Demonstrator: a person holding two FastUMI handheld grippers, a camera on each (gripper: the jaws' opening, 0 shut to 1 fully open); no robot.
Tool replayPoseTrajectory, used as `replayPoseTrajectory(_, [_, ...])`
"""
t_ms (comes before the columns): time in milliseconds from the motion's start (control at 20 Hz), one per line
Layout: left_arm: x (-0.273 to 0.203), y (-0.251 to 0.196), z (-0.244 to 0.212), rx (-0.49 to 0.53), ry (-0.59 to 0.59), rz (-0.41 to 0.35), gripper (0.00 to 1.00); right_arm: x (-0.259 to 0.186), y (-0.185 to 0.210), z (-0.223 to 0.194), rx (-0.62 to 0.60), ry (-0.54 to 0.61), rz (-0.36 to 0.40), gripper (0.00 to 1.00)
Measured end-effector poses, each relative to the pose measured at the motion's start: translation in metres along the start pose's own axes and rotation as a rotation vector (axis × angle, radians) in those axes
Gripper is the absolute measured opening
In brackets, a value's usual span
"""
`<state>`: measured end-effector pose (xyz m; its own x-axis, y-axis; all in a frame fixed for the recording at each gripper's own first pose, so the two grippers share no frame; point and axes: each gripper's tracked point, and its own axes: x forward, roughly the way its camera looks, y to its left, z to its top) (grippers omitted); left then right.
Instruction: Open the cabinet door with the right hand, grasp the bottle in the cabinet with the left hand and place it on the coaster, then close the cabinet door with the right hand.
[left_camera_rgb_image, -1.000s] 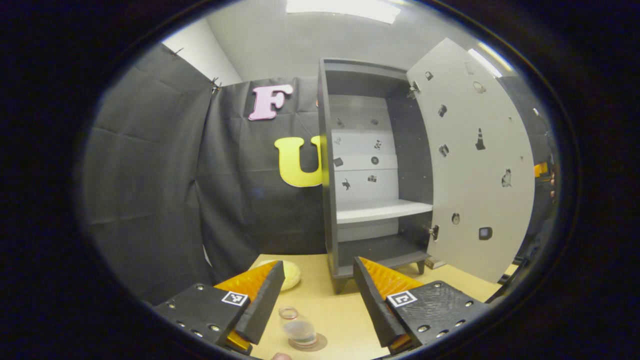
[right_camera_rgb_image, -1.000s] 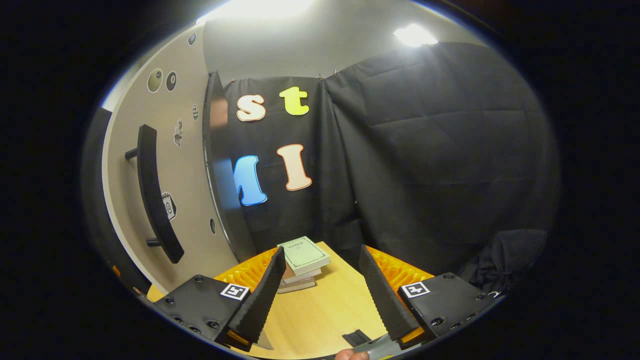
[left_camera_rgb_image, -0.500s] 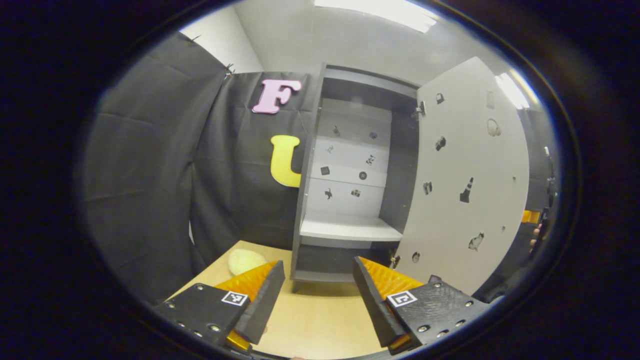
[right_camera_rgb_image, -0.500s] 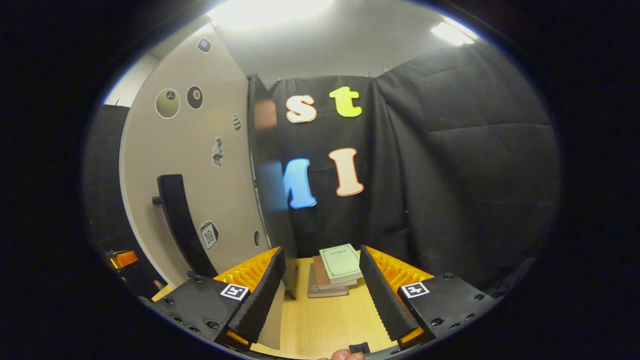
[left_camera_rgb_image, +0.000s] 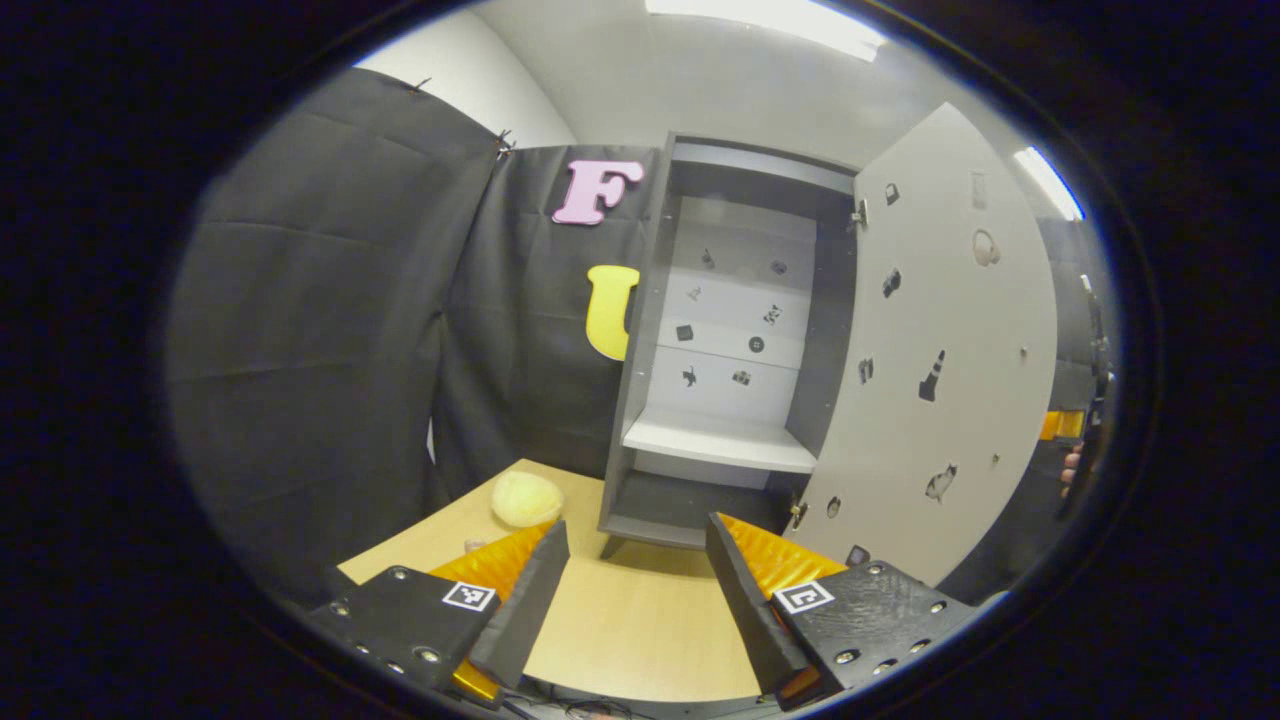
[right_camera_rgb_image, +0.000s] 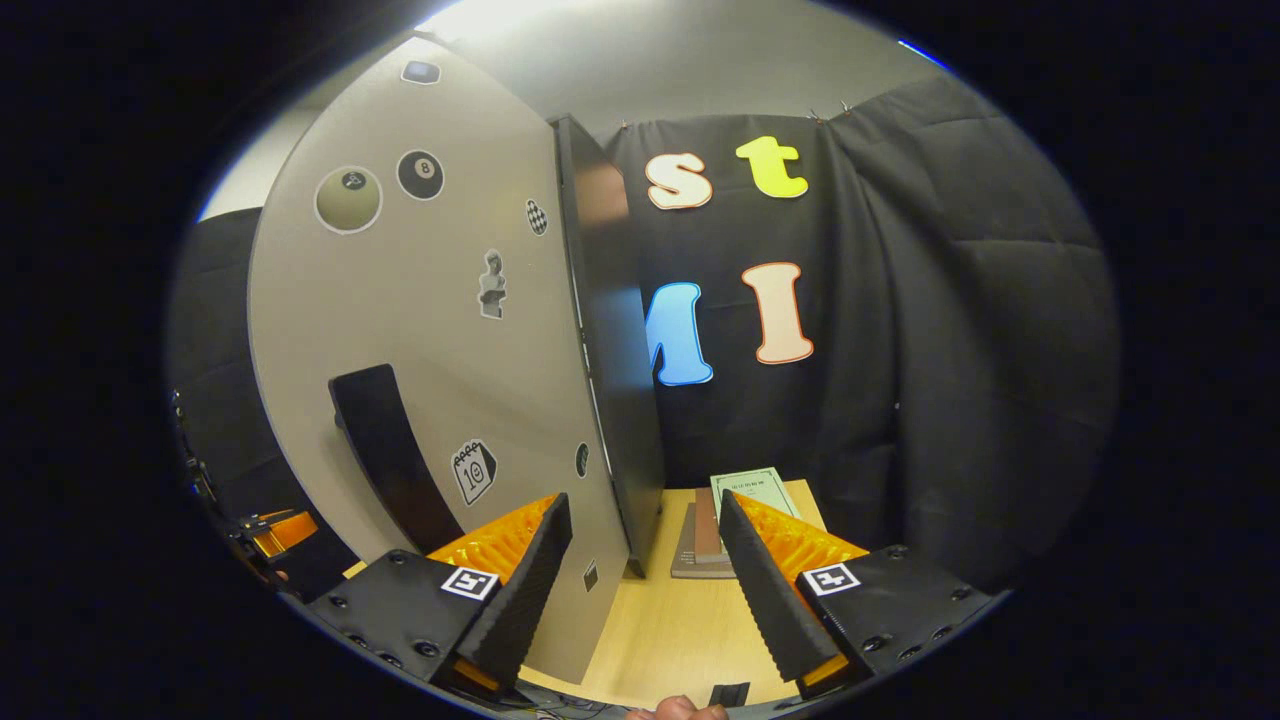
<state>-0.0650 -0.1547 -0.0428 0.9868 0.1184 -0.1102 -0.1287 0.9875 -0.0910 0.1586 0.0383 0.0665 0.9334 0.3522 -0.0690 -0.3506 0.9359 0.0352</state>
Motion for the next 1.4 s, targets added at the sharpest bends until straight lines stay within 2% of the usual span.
replayPoseTrajectory(100, [-0.007,0.006,-0.003,0.023,0.003,0.017,0.82,0.0,0.013,0.0,0.002,-0.002,0.026,0.95])
replayPoseTrajectory(150, [-0.008,0.008,-0.002,0.037,0.001,0.018,0.82,0.0,0.021,0.001,0.007,0.0,0.041,0.88])
replayPoseTrajectory(200, [-0.01,0.012,-0.003,0.047,0.001,0.022,0.82,-0.001,0.028,0.0,0.009,0.001,0.052,0.95])
replayPoseTrajectory(250, [-0.01,0.018,-0.003,0.053,0.002,0.022,0.82,0.0,0.031,0.002,-0.001,-0.009,0.04,0.94])
replayPoseTrajectory(300, [-0.009,0.022,-0.004,0.053,0.008,0.02,0.82,-0.003,0.031,0.005,-0.016,-0.015,0.032,0.86])
replayPoseTrajectory(350, [-0.007,0.026,-0.004,0.049,0.013,0.015,0.82,-0.003,0.032,0.005,-0.029,-0.015,0.017,0.86])
replayPoseTrajectory(400, [-0.005,0.03,-0.003,0.047,0.013,0.005,0.82,-0.003,0.034,0.004,-0.04,-0.012,0.0,0.93])
replayPoseTrajectory(450, [0.001,0.036,-0.002,0.048,0.016,-0.002,0.82,-0.004,0.036,0.004,-0.05,-0.011,-0.02,0.85])
replayPoseTrajectory(500, [0.006,0.043,0.001,0.049,0.017,-0.008,0.82,-0.005,0.038,0.004,-0.056,-0.011,-0.04,0.93])
replayPoseTrajectory(600, [0.016,0.057,0.005,0.051,0.019,-0.025,0.82,-0.005,0.05,0.002,-0.044,-0.012,-0.065,0.93])
replayPoseTrajectory(650, [0.021,0.064,0.008,0.052,0.017,-0.034,0.85,-0.004,0.058,0.001,-0.021,-0.014,-0.064,0.93])
replayPoseTrajectory(800, [0.039,0.081,0.021,0.066,0.005,-0.07,0.82,0.0,0.096,0.004,0.052,-0.029,-0.039,0.93])
replayPoseTrajectory(950, [0.05,0.101,0.026,0.08,0.001,-0.105,0.82,0.005,0.128,0.006,0.04,-0.04,-0.057,0.93])
replayPoseTrajectory(1000, [0.052,0.107,0.027,0.08,0.002,-0.119,0.85,0.008,0.137,0.006,0.028,-0.046,-0.066,0.93])
replayPoseTrajectory(1100, [0.059,0.123,0.028,0.079,0.004,-0.14,0.82,0.013,0.155,0.005,0.014,-0.056,-0.084,0.93])
replayPoseTrajectory(1150, [0.062,0.131,0.028,0.076,0.006,-0.148,0.85,0.017,0.163,0.004,0.013,-0.058,-0.092,0.93])
replayPoseTrajectory(1400, [0.072,0.159,0.038,0.001,0.005,-0.184,0.83,0.043,0.203,0.005,-0.007,-0.045,-0.095,0.93])
